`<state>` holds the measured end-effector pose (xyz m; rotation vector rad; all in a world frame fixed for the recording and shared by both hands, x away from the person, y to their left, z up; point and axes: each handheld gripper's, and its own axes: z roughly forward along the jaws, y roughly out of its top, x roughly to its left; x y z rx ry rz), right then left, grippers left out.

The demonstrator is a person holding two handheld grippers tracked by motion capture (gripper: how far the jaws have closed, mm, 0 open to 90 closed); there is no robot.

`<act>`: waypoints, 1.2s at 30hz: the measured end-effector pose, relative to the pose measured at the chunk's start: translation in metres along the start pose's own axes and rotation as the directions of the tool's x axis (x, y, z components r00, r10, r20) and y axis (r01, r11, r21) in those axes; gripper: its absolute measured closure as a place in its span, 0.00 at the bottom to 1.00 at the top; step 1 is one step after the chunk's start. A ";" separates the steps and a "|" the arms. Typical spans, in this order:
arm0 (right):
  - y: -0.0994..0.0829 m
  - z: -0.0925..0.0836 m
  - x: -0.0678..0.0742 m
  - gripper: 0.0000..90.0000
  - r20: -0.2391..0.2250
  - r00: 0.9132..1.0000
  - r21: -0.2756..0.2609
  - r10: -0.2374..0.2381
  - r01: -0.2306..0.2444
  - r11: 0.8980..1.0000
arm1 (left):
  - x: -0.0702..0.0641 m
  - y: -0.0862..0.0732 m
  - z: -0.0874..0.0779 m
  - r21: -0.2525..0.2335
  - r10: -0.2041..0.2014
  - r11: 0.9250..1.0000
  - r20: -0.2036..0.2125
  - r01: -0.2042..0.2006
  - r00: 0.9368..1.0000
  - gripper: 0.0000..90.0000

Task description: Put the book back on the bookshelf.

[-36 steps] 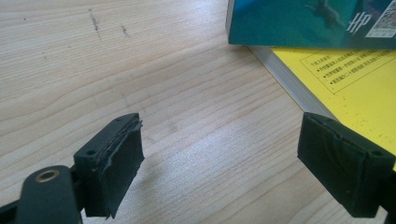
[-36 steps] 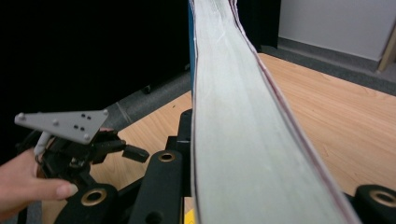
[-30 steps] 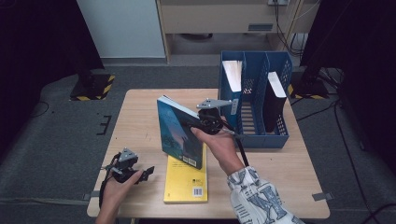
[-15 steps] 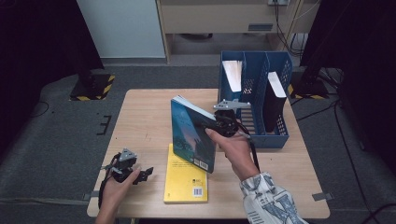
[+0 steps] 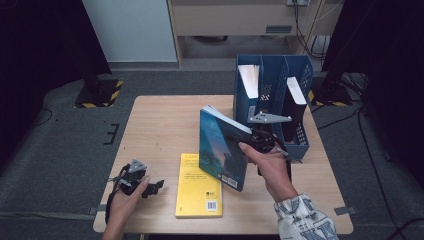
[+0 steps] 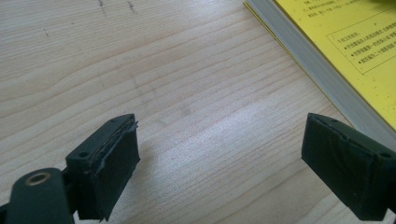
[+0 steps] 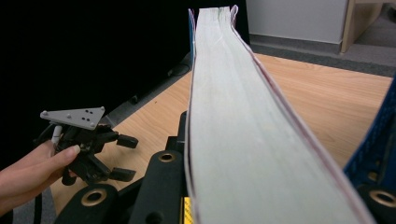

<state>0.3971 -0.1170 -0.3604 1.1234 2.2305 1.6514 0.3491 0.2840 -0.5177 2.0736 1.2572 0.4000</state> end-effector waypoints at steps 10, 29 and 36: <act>-0.004 -0.021 -0.004 0.82 0.015 1.000 0.000 -0.004 0.004 1.000 | 0.002 -0.003 0.003 0.013 0.023 1.000 -0.043 -0.023 0.999 0.11; -0.011 -0.058 -0.019 0.82 0.036 0.998 -0.017 0.050 -0.050 0.999 | 0.003 -0.005 0.006 0.032 0.022 0.999 -0.054 -0.020 0.998 0.10; -0.004 -0.073 -0.020 0.82 0.036 0.996 -0.042 0.079 -0.078 0.996 | 0.003 -0.006 0.007 0.043 0.026 0.999 -0.056 -0.023 0.998 0.10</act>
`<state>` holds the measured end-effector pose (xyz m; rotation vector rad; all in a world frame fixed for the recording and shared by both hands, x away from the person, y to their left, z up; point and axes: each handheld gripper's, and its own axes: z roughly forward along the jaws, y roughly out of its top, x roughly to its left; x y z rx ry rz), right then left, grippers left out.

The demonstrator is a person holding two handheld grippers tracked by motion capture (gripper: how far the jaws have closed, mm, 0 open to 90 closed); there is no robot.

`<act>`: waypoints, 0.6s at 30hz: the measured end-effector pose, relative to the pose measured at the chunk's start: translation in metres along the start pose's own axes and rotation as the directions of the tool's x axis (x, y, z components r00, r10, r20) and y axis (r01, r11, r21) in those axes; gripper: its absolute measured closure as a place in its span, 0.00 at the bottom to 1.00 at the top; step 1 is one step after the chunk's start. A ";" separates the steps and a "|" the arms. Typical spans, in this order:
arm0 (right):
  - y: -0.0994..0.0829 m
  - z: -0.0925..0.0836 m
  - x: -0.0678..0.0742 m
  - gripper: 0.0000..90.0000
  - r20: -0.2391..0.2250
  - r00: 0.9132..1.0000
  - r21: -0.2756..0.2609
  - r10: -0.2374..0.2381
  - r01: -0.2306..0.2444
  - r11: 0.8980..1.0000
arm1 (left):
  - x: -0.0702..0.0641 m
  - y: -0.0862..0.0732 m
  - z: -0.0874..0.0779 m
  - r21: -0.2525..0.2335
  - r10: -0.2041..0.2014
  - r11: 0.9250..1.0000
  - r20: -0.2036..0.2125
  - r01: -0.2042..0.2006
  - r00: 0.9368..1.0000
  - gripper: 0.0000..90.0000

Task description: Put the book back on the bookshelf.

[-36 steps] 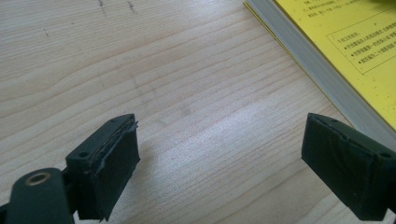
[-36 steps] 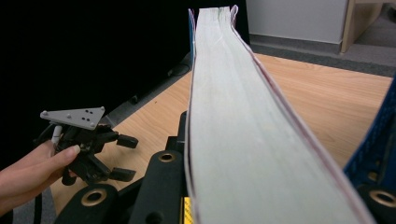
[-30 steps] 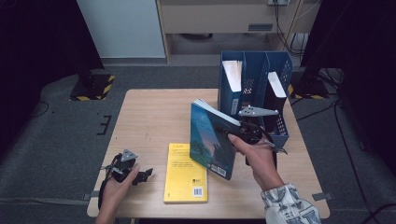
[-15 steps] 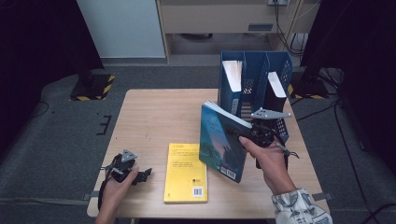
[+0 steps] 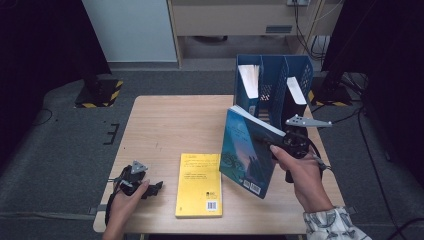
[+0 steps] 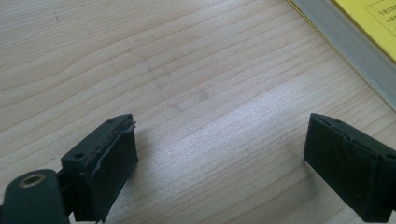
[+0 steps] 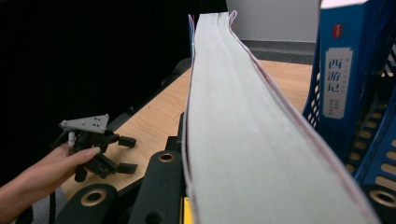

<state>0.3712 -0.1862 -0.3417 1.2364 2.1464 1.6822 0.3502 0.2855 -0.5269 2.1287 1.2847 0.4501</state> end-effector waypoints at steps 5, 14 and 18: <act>0.013 -0.008 0.001 0.82 -0.003 1.000 -0.023 0.014 -0.014 1.000 | 0.000 -0.001 0.000 -0.006 -0.001 1.000 -0.002 0.001 1.000 0.09; 0.034 -0.019 0.001 0.82 0.021 1.000 -0.040 -0.001 0.002 0.999 | -0.002 -0.006 0.002 -0.036 0.009 0.999 -0.021 -0.010 1.000 0.06; 0.039 -0.025 -0.001 0.82 0.035 0.999 -0.046 0.000 0.002 0.999 | -0.003 -0.006 0.003 -0.041 0.012 0.999 -0.021 -0.013 1.000 0.04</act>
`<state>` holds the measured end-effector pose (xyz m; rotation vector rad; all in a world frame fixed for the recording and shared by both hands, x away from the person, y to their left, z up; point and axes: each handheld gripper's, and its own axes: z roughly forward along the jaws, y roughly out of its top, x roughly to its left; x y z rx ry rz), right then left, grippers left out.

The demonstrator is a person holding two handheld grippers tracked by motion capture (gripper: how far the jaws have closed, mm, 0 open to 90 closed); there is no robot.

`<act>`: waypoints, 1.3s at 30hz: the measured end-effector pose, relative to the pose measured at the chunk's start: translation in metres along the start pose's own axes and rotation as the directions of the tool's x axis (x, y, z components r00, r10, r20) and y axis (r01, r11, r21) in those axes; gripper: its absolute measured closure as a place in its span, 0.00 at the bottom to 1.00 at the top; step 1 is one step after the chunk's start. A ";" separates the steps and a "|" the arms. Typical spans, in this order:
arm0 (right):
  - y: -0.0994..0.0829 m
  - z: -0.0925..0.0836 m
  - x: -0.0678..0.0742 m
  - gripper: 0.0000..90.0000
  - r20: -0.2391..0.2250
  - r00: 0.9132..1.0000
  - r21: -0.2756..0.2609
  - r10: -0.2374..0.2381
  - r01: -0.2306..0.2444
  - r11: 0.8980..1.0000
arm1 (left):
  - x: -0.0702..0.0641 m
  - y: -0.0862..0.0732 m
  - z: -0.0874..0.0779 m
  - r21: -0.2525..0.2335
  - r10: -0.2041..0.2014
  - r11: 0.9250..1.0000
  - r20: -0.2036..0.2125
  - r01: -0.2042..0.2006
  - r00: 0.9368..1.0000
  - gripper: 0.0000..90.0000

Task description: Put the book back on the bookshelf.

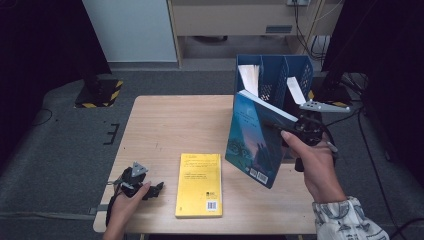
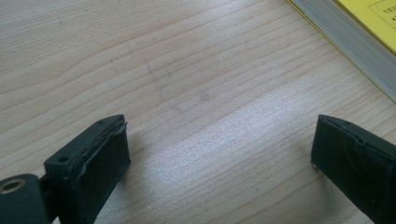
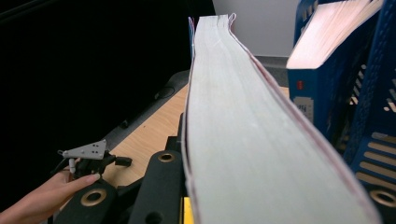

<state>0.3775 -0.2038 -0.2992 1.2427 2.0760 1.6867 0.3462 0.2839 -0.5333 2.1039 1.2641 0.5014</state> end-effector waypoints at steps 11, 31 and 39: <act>0.013 -0.018 -0.007 0.82 0.028 1.000 -0.032 0.007 -0.006 0.999 | 0.000 -0.001 0.001 -0.009 0.000 1.000 0.001 0.000 1.000 0.03; 0.015 -0.041 -0.030 0.81 0.098 0.994 -0.072 0.048 -0.041 0.997 | 0.000 -0.001 0.001 -0.011 0.001 1.000 0.002 -0.001 1.000 0.02; 0.016 -0.044 -0.036 0.82 0.143 0.989 -0.073 0.045 -0.035 0.997 | -0.001 -0.001 0.001 -0.012 0.001 1.000 0.002 -0.001 1.000 0.02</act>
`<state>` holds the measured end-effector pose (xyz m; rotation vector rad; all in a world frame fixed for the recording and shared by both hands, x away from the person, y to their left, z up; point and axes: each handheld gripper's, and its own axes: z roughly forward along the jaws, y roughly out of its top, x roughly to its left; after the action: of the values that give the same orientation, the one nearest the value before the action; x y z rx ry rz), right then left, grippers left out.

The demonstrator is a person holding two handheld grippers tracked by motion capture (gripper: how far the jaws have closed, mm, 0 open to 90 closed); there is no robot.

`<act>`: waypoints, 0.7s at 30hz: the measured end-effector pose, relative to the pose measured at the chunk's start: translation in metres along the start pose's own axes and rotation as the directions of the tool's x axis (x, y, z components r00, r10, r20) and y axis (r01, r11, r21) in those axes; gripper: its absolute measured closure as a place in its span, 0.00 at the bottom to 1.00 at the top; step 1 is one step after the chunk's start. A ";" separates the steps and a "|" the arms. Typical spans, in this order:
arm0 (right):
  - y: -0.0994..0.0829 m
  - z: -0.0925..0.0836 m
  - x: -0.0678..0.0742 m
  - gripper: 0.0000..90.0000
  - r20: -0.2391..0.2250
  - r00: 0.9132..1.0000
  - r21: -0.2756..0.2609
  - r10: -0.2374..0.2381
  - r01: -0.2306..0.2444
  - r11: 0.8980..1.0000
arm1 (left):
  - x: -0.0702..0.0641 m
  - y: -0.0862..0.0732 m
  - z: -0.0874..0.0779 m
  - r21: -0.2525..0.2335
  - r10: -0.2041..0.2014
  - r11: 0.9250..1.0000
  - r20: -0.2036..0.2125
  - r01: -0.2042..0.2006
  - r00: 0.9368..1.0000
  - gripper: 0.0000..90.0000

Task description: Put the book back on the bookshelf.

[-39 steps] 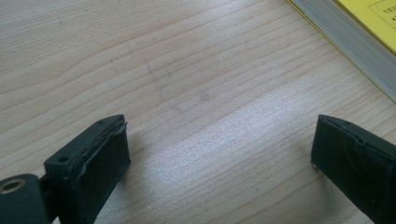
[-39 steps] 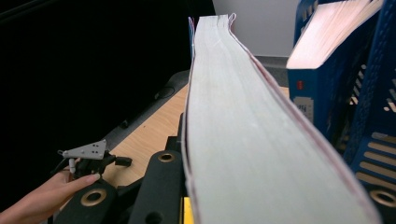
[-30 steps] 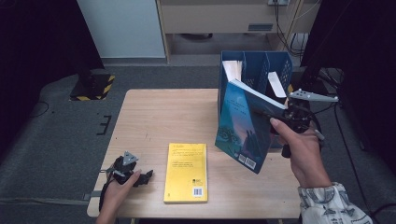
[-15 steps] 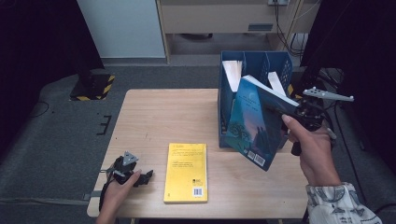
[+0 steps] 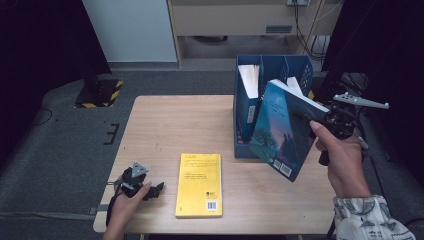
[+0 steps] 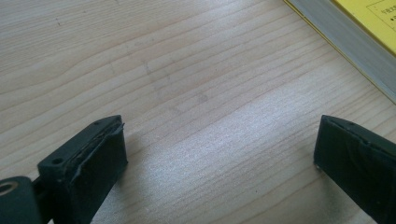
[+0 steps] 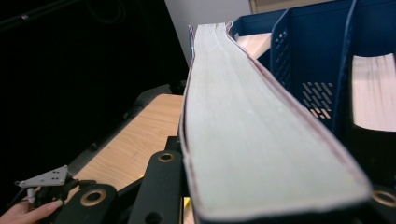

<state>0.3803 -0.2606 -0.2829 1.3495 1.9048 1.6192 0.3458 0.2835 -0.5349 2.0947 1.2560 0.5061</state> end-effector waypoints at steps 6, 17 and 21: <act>0.007 0.001 -0.006 0.82 0.030 0.999 -0.012 0.017 -0.016 1.000 | 0.000 0.000 0.000 0.000 0.000 1.000 0.000 0.000 1.000 0.02; 0.026 0.023 -0.021 0.82 0.123 0.992 -0.008 0.034 -0.034 0.999 | 0.000 0.000 0.000 -0.001 0.000 1.000 0.002 0.000 1.000 0.02; 0.030 0.035 -0.024 0.82 0.154 0.988 0.007 0.025 -0.026 1.000 | 0.000 0.000 0.000 0.000 0.001 1.000 0.003 -0.001 1.000 0.02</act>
<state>0.4318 -0.2600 -0.2755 1.4631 1.8140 1.4726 0.3461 0.2837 -0.5350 2.0956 1.2531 0.5028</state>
